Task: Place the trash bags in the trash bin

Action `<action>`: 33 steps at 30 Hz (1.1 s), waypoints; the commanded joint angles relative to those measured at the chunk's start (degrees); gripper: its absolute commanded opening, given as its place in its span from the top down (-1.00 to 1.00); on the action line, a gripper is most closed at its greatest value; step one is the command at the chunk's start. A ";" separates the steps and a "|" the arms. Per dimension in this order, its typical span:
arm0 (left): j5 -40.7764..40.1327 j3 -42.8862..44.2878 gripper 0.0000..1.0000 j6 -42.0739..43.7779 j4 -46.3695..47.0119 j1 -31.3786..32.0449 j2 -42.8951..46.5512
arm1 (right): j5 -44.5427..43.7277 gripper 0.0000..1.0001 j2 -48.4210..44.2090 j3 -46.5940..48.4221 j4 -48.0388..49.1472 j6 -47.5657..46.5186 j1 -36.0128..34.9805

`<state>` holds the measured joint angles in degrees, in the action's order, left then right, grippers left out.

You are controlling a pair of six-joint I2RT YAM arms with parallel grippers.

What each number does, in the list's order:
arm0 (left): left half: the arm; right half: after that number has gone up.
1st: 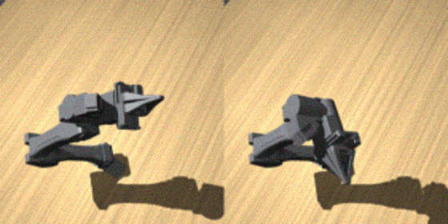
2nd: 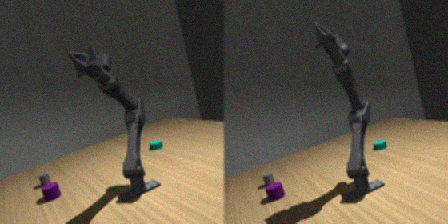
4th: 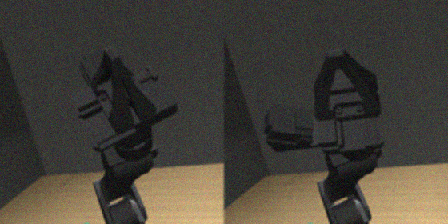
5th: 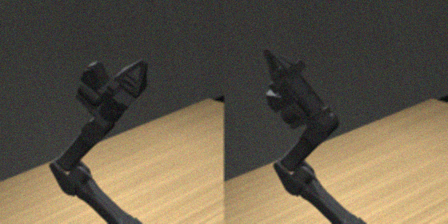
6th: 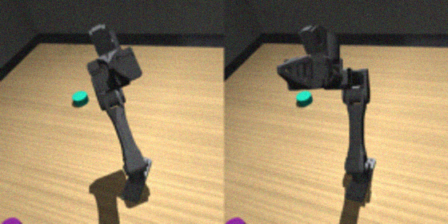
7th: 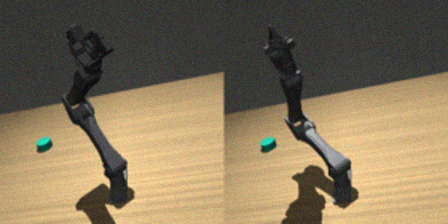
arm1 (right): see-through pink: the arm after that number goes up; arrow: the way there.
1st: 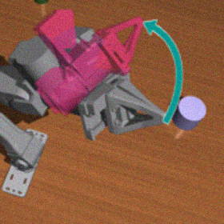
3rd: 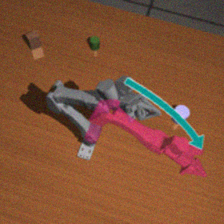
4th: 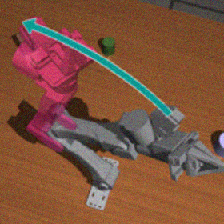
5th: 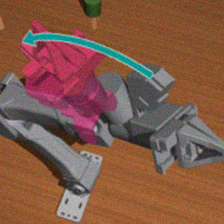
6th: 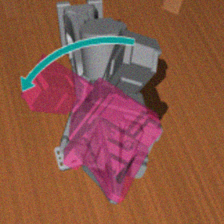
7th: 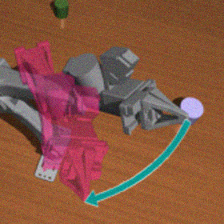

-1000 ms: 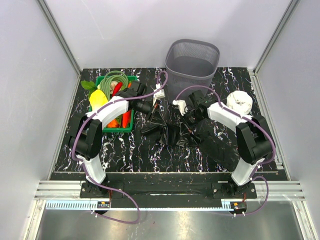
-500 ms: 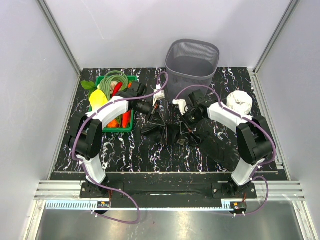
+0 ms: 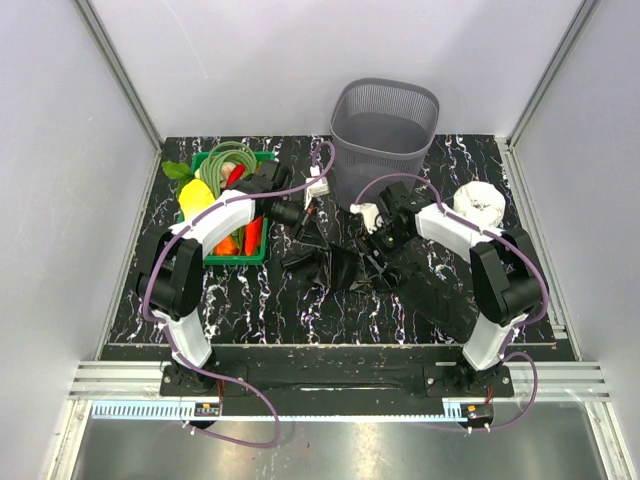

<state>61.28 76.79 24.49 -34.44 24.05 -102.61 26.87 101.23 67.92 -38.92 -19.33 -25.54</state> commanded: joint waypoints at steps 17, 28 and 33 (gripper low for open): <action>-8.90 4.94 1.00 -26.75 7.01 0.47 -1.72 | -22.03 -0.57 -15.19 -4.81 11.92 -1.06 -9.09; -6.35 5.03 1.00 -32.58 7.10 0.03 -0.93 | -8.97 -0.51 -17.55 -6.83 9.30 -3.34 -11.11; -7.66 9.23 1.00 -27.86 3.52 -0.24 -4.96 | -4.19 -0.53 -18.61 -8.24 8.42 -4.84 -12.25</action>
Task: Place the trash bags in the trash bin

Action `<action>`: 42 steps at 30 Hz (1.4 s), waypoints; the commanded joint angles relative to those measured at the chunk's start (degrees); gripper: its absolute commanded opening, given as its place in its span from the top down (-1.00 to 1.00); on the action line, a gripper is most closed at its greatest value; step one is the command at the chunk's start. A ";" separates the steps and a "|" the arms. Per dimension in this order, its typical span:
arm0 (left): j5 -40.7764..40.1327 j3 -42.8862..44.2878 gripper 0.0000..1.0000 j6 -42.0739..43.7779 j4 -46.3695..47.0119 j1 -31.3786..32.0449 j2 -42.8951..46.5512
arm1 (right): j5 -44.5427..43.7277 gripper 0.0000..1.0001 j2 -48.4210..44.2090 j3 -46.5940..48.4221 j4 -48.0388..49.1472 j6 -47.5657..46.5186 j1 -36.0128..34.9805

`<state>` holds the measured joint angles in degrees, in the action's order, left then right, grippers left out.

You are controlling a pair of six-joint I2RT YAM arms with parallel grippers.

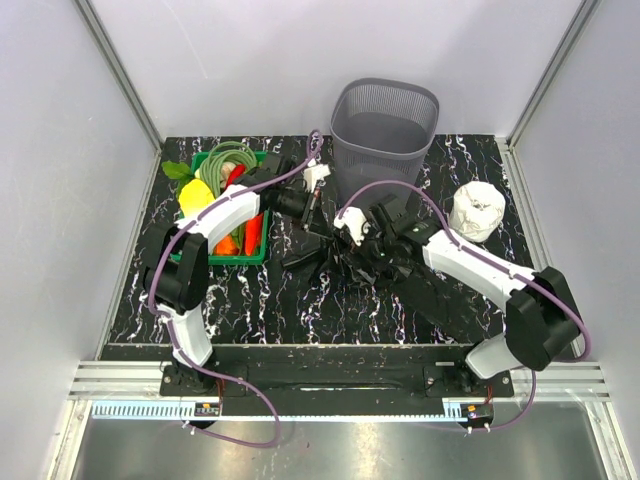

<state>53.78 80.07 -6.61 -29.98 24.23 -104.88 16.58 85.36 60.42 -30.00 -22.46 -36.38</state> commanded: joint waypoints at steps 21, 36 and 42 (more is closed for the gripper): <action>-16.95 15.73 0.30 19.09 -10.54 -2.34 -11.66 | 3.37 -0.60 9.64 -0.22 6.27 -9.09 -1.85; -8.87 14.59 0.23 22.69 -15.90 -4.89 -3.50 | -0.58 -0.15 16.85 1.54 7.76 -10.24 -1.94; -2.37 8.62 0.23 26.56 -16.43 -4.81 4.23 | -2.25 0.80 17.47 1.54 6.80 -9.09 -1.94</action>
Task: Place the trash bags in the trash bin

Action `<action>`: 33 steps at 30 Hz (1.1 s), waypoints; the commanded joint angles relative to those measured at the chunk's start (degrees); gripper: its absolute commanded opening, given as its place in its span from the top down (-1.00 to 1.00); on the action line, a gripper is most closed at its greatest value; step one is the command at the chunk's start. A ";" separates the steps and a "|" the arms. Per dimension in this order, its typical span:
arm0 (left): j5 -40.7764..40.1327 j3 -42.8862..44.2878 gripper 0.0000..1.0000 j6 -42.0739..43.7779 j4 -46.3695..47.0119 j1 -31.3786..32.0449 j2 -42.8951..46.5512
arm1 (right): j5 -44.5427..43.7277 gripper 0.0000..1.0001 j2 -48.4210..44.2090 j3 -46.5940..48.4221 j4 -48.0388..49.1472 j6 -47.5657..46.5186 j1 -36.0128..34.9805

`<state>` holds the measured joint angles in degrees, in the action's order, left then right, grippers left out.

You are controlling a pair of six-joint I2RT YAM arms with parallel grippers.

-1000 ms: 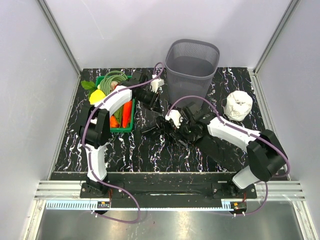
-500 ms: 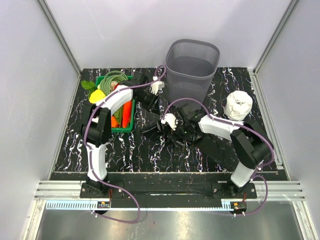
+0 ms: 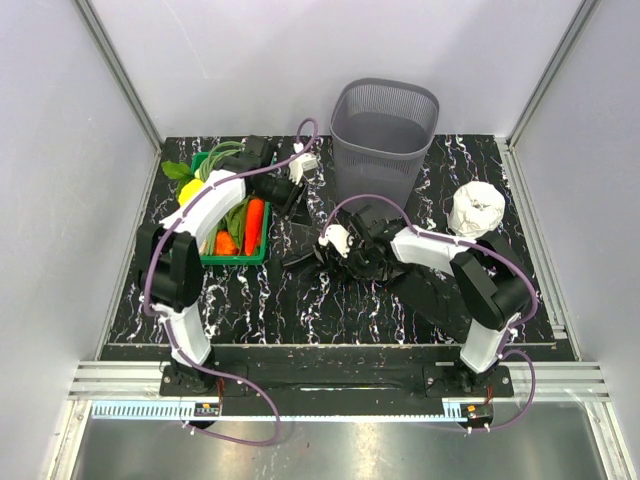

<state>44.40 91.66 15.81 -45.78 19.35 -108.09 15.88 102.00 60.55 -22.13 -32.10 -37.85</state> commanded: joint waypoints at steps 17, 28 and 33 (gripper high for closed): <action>-4.13 -24.85 0.00 12.07 8.15 4.72 21.26 | 5.03 1.00 2.24 9.58 -16.53 8.89 2.86; -12.85 -30.84 -0.42 1.24 23.27 10.26 22.66 | 7.33 1.00 5.58 14.85 -21.90 11.97 6.20; -18.38 -30.84 -0.60 2.81 26.35 12.02 21.79 | 7.23 1.00 6.20 14.94 -22.08 11.88 6.38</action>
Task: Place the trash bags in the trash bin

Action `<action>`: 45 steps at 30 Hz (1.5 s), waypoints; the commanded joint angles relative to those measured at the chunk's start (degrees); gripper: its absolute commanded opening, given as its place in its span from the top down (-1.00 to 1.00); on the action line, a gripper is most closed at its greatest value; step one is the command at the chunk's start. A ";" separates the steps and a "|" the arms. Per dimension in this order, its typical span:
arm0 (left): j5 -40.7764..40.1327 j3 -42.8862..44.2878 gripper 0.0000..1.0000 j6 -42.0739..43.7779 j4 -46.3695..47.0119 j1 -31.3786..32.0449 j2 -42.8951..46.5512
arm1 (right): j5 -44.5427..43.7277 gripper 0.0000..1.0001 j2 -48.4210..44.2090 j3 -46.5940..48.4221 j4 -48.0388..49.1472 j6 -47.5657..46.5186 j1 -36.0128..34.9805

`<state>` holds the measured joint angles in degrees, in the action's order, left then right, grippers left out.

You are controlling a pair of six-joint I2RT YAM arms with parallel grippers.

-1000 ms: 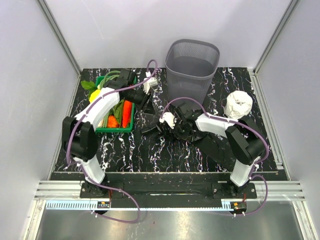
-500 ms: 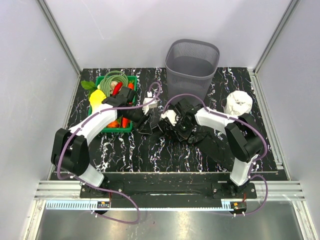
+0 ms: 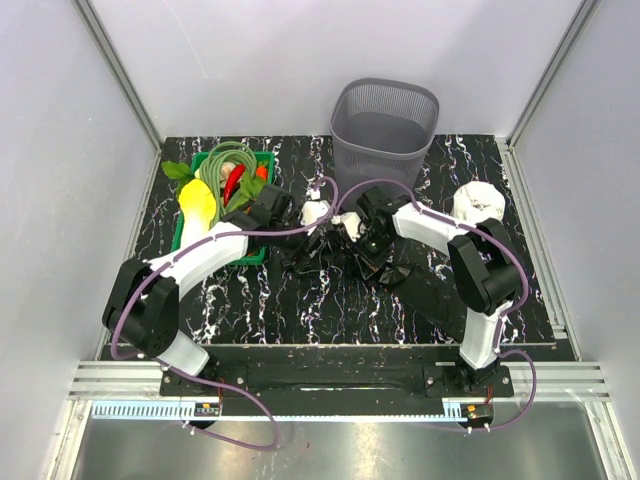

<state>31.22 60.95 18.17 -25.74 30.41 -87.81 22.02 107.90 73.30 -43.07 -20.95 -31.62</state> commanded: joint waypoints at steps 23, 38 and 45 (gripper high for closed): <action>5.78 2.42 -0.16 4.41 8.16 4.39 -4.65 | 1.71 1.00 1.79 3.52 -2.37 1.35 0.24; 6.91 3.39 1.00 8.18 4.30 5.01 -4.13 | -5.31 1.00 -0.05 2.03 -2.98 2.23 1.91; 21.23 5.23 1.00 8.21 -0.98 0.36 -2.11 | -16.65 1.00 0.38 0.10 -3.51 3.28 2.35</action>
<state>40.84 62.67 25.96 -24.82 34.26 -93.38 13.32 109.47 74.54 -45.76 -18.96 -29.47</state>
